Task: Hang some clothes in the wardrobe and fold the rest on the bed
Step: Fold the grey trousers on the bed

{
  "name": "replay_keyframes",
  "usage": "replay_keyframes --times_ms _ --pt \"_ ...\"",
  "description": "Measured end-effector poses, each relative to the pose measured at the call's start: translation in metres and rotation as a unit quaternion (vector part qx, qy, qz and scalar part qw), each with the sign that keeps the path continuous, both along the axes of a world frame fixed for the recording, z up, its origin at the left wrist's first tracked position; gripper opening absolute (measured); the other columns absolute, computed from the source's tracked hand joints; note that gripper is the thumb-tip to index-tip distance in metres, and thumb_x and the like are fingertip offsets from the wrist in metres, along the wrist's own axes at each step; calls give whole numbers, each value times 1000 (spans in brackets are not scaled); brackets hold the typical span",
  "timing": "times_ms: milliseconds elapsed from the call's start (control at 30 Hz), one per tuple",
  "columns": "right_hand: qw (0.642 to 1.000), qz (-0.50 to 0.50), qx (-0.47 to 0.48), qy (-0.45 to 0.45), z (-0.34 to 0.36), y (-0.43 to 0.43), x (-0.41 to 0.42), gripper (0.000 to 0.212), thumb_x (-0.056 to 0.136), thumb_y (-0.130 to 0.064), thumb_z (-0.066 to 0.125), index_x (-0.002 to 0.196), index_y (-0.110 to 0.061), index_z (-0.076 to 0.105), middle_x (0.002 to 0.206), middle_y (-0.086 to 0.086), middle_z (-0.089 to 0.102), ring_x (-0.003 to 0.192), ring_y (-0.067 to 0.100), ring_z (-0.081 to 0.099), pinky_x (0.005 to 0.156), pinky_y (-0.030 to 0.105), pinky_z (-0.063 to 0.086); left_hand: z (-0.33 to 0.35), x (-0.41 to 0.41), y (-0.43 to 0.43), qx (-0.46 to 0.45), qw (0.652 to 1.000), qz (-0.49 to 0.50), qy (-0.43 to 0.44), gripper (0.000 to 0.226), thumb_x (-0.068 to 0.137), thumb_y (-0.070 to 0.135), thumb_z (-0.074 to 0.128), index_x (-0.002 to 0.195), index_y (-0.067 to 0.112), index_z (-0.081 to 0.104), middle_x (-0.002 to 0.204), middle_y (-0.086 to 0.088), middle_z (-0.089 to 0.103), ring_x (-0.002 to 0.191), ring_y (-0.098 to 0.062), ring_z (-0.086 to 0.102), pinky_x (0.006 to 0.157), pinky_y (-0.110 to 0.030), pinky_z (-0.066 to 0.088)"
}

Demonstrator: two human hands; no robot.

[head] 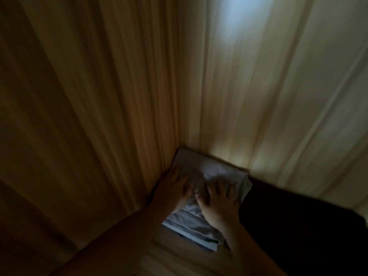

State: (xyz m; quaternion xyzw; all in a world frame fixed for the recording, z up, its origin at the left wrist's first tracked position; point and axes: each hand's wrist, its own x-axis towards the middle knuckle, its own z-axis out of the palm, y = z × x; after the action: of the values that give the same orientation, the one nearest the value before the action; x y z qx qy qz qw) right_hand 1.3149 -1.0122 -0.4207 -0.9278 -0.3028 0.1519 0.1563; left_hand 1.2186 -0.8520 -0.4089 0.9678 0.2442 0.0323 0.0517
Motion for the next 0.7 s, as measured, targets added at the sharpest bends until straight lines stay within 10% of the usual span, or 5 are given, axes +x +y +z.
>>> replay_keyframes --times_ms 500,700 --pt "998 30 1 -59 19 -32 -31 68 98 -69 25 158 -38 15 168 -2 11 154 38 -5 120 62 17 15 -31 -30 6 997 16 75 66 107 50 21 161 16 6 168 -12 3 155 -34 0 123 -54 10" --pt "997 73 1 -1 63 -93 -68 47 99 -53 48 140 -31 46 142 -1 46 121 24 53 99 41 50 47 -90 -62 -183 981 -8 60 68 104 50 42 159 15 22 165 -11 22 150 -29 24 118 -32 23"
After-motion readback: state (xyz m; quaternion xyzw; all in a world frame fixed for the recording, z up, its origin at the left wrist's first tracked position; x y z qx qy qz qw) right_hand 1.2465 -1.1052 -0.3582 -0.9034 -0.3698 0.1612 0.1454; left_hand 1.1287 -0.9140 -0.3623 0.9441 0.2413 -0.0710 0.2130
